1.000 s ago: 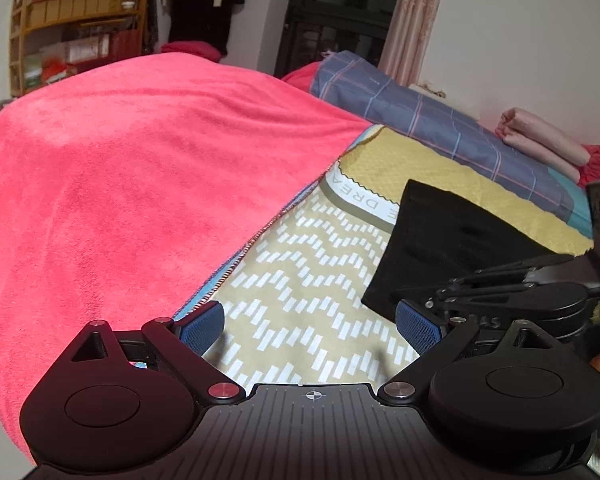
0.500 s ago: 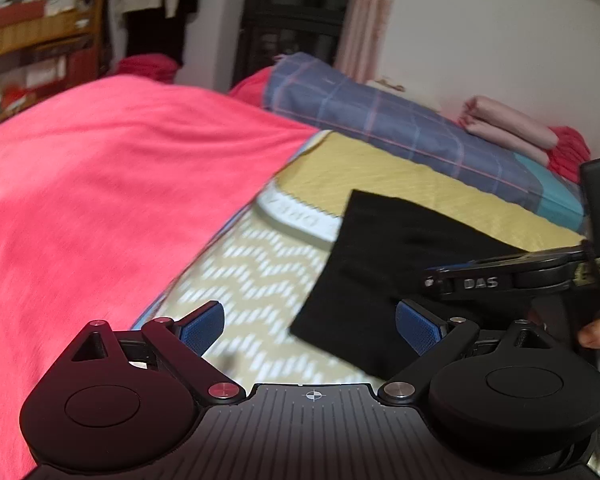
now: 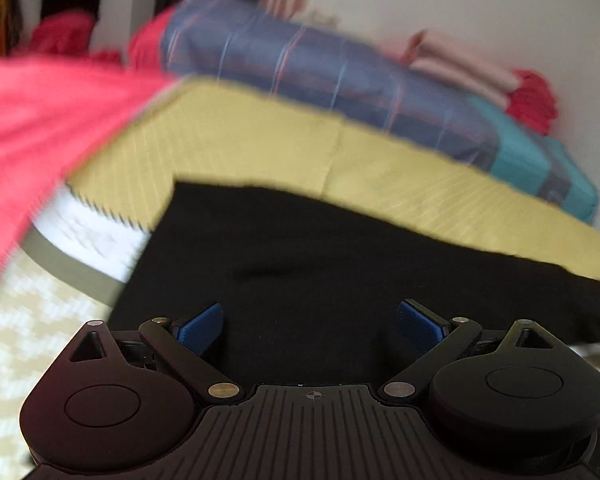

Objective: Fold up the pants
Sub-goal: 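Lower the leg onto the other leg, align the hems, open the right tool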

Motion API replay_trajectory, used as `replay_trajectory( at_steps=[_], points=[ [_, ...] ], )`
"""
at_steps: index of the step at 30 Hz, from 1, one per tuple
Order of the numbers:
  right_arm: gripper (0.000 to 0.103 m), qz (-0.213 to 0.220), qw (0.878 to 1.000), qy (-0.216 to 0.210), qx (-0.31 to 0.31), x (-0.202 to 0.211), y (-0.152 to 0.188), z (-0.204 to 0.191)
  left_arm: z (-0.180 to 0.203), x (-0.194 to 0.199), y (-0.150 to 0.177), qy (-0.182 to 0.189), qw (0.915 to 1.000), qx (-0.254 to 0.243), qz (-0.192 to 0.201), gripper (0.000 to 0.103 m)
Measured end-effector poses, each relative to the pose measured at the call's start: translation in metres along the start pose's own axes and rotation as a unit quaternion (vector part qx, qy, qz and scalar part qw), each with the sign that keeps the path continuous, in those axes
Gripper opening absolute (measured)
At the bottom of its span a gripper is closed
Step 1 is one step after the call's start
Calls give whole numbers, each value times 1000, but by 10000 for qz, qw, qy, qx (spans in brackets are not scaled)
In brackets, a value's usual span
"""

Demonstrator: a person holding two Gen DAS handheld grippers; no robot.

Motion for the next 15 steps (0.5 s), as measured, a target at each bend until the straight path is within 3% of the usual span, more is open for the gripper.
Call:
replay_trajectory(
  at_steps=[1,2,4,5,7,10,11,13,14,15],
  points=[
    [75,-121,9993,317,-176,-3,1,34,-5,-15,7,-117,9998,70,-167,103],
    [73,-215,9957,815,-376,-4,3,69,-7,-21,12,-68,10000,19,-59,103],
    [37,84,9849,1574,-712,13,-1,134,-4,-17,17,-41,9997,-199,153,103],
    [39,276,9780,1831,-965,25,-4,158,-3,-17,19,-60,9995,-262,192,103],
    [66,615,9644,2151,-1407,44,-6,189,-2,-18,21,-84,9993,-282,248,103],
    [67,879,9560,2386,-1463,57,-6,201,-1,-19,22,-104,9991,-297,280,103],
    [68,848,9469,2656,-1602,61,-2,204,-1,-18,22,-107,9991,-304,290,103],
    [80,903,9219,3226,-1946,70,5,220,0,-18,23,-105,9990,-293,315,103],
    [81,964,9146,3335,-2075,73,10,228,0,-18,20,-107,9990,-282,323,103],
    [79,893,9157,3249,-2189,70,15,236,0,-18,18,-112,9990,-277,334,103]
  ],
)
Point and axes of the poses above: each gripper's, at about its wrist camera, not at the fingertips, and x roughly against the way its jaws point, z to its right, y to its underside, the point moved 5 cm from there along -x, roughly the way its jaws point, and after that the axes turned 12 degrees about z, right-handed, at the moved point
